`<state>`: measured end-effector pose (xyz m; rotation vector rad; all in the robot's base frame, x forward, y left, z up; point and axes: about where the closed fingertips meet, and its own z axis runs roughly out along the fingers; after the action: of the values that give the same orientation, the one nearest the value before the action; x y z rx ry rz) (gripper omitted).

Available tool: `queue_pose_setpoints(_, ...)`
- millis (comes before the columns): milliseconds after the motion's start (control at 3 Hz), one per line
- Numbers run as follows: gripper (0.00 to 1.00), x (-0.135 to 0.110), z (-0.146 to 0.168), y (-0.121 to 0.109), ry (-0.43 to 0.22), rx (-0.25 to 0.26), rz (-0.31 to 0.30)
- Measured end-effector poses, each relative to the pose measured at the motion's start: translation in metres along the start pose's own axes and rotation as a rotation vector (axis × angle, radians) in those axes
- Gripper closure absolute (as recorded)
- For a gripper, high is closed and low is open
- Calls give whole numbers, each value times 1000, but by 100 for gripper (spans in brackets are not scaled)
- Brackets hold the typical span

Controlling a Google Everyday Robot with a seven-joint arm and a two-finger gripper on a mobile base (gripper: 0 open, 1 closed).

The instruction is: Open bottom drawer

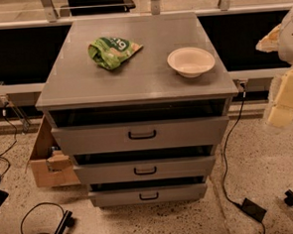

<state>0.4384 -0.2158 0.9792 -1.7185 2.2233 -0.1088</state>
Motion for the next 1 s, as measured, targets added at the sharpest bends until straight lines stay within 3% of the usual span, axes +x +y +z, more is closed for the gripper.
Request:
queue_pose_setpoints(333,0,0,0,0,0,0,0)
queue_pose_setpoints(667,0,3,17,8,48,1,6)
queue_pose_setpoints(1000,0,12,53,31,128,0,20)
